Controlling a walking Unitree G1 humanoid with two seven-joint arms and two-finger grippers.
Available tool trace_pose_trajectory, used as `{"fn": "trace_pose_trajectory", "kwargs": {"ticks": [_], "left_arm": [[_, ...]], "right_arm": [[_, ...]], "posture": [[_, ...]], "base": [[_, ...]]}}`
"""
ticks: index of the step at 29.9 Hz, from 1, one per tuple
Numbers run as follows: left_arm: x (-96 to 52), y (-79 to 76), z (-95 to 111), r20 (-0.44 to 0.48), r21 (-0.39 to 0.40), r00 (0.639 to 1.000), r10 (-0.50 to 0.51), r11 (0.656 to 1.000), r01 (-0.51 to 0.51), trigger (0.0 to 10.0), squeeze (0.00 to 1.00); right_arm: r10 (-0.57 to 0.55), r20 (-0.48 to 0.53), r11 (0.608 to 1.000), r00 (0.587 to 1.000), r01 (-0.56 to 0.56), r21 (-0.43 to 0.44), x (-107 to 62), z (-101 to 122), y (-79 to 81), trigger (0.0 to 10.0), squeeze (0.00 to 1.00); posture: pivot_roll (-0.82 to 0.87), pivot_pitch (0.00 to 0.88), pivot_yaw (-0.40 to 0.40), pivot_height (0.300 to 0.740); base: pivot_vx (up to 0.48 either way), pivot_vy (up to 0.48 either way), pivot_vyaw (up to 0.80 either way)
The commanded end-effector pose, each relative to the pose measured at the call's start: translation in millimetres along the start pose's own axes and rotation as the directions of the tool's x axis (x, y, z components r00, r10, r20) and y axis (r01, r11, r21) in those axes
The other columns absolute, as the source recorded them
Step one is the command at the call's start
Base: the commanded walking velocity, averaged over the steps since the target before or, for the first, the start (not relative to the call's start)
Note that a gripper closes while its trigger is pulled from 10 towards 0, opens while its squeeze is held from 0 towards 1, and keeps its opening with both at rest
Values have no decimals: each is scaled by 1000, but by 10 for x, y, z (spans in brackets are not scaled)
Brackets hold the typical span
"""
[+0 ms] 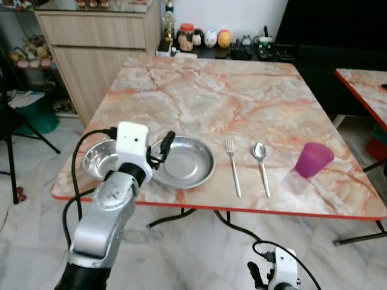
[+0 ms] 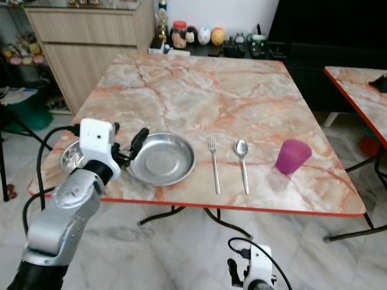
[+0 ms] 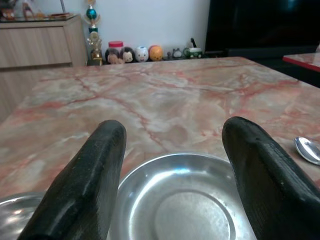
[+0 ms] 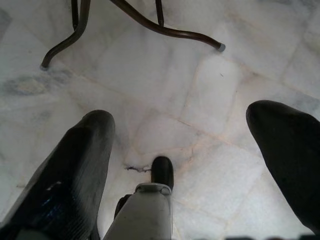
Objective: Setting the table
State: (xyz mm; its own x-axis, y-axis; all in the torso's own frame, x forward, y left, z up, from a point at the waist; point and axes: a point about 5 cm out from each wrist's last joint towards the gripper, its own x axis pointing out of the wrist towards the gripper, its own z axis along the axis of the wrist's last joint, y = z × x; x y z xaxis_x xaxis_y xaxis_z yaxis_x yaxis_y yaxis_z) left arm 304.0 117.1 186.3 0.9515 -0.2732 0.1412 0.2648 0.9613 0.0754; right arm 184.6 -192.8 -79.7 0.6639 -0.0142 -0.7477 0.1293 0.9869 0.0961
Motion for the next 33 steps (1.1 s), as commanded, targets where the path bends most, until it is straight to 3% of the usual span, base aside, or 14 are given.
{"fn": "trace_pose_trajectory", "kwargs": {"ticks": [1,7,19,24,33], "left_arm": [[50,-38,-76,3,40,1000,-20,999,19,10000,0],[52,-42,-184,4,74,1000,-11,997,11,10000,0],[76,5,-210,46,86,999,23,996,-27,10000,0],[77,1,-212,48,67,999,20,997,-23,10000,0],[68,-37,-189,42,64,997,-70,996,68,10000,0]], "right_arm": [[-3,-3,1000,1000,3,-4,2,6,-3,10000,0],[-4,-4,1000,1000,4,0,1,-2,2,10000,0],[-3,-4,1000,1000,3,-4,0,-2,-7,10000,0],[-3,-5,1000,1000,3,-7,-1,-2,-10,10000,0],[2,-9,1000,1000,-2,-13,-4,-11,-13,10000,0]], "posture": [[83,0,-43,740],[84,0,-41,740],[86,0,-46,740],[86,0,-48,740],[88,0,-50,740]], "base": [[0,0,0],[0,0,0],[0,-442,0],[0,-108,0],[0,0,0]]}}
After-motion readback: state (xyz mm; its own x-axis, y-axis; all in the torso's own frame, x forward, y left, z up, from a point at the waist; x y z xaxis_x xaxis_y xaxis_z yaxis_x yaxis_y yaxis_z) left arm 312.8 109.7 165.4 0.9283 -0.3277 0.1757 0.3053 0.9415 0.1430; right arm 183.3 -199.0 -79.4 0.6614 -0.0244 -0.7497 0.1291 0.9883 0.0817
